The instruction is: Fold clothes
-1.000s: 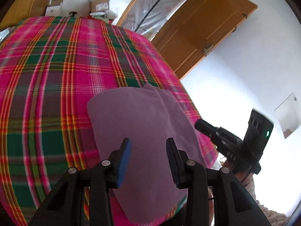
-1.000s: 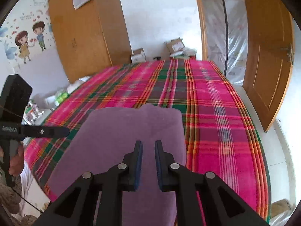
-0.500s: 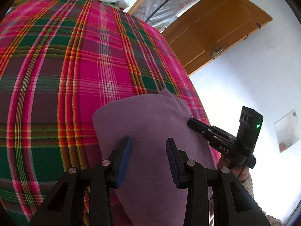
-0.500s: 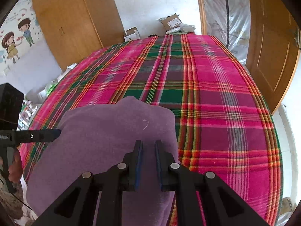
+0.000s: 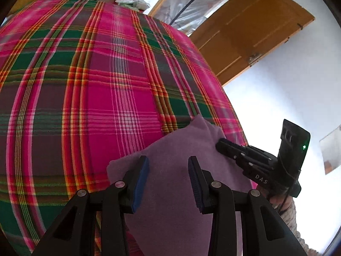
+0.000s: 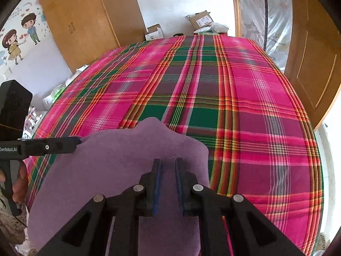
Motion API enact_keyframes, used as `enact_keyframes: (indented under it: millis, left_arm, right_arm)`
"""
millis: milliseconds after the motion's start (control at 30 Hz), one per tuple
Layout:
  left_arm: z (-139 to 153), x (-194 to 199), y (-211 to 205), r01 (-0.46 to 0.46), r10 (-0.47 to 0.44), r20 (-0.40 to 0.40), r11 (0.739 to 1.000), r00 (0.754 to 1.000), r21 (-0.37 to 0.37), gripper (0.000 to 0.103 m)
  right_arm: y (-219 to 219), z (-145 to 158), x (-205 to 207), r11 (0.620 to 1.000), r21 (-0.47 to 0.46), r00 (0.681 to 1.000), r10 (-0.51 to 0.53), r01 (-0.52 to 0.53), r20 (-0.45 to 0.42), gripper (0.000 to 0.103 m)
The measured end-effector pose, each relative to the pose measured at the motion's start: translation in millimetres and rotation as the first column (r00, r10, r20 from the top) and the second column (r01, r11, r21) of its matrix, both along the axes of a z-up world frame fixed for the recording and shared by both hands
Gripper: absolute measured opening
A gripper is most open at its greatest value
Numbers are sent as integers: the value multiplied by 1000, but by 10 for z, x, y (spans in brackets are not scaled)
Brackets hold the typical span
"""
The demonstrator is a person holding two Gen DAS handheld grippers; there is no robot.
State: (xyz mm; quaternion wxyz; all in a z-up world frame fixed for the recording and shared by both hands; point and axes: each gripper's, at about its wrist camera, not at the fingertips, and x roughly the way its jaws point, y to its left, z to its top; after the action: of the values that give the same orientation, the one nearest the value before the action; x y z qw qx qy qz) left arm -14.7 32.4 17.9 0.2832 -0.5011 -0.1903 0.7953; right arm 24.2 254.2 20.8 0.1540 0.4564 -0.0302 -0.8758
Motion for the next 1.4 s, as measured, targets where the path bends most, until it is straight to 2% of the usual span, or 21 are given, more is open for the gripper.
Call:
enact_keyframes:
  millis: [100, 200, 433, 567, 733, 900, 1167, 1200, 1300, 1333, 1367, 1400]
  left_arm:
    - [15, 1, -13, -10, 10, 11, 1000, 1000, 1, 40]
    - [151, 160, -64, -13, 13, -27, 1000, 1000, -19, 40]
    - [285, 719, -96, 39, -40, -70, 999, 997, -15, 40]
    - [284, 1076, -55, 78, -84, -94, 995, 992, -62, 40]
    - [172, 1254, -21, 85, -98, -99, 988, 990, -127, 40]
    - [106, 1234, -70, 80, -90, -92, 992, 992, -100, 40]
    - [110, 1177, -232, 73, -74, -53, 997, 996, -34, 40]
    - [118, 1162, -259, 70, -72, -45, 997, 996, -32, 40]
    - [111, 1093, -382, 50, -50, -7, 999, 999, -8, 43]
    - [104, 1063, -429, 39, -39, 7, 999, 999, -1, 46]
    - [95, 1032, -472, 31, -31, 21, 999, 999, 9, 56]
    - [77, 998, -503, 33, -34, 37, 999, 999, 29, 59]
  right_arm:
    - [-24, 33, 25, 1000, 9, 1000, -18, 18, -8, 12]
    - [-15, 161, 229, 1000, -1, 998, -3, 3, -56, 12]
    - [78, 293, 879, 999, -28, 994, 18, -21, -104, 12]
    - [79, 280, 1200, 999, -35, 990, 32, -38, -135, 12]
    - [28, 104, 1293, 1000, 4, 993, 28, -28, -112, 13]
    - [81, -4, 1306, 999, -49, 993, 4, -9, -120, 13]
    - [115, 83, 1253, 998, -55, 996, 19, -24, -88, 13]
    - [162, 112, 1243, 998, -66, 996, 15, -21, -86, 14]
    - [354, 157, 1190, 992, -130, 998, -9, 1, -62, 29]
    - [435, 163, 1165, 987, -163, 999, -18, 10, -50, 36]
    - [502, 150, 1124, 983, -185, 999, -27, 22, -28, 42]
    - [565, 134, 1080, 979, -203, 999, -36, 34, -5, 50]
